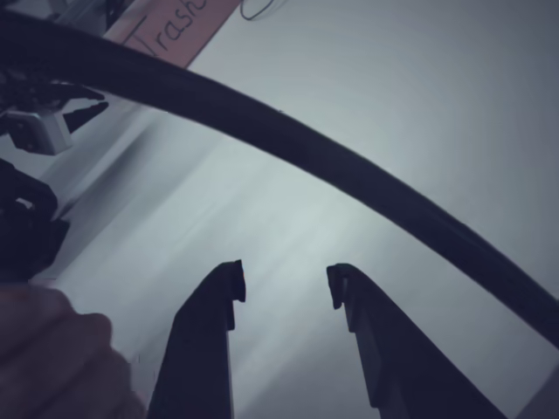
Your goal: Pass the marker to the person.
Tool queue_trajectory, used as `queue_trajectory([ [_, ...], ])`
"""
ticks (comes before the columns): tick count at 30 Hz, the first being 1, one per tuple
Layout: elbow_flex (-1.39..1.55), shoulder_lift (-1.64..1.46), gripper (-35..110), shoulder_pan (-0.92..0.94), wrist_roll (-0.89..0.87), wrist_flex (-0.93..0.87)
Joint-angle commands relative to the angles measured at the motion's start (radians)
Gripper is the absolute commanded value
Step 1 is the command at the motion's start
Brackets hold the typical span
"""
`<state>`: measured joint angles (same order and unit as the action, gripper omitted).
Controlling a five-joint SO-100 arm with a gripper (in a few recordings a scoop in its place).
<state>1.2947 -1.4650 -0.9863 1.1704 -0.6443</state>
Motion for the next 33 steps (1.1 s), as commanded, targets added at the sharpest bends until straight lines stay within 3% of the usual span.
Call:
queue_trajectory([
  [1, -0.023, -0.103, 21, 0.009, 0.009, -0.009],
  [33, 0.026, -0.140, 21, 0.011, 0.018, -0.012],
])
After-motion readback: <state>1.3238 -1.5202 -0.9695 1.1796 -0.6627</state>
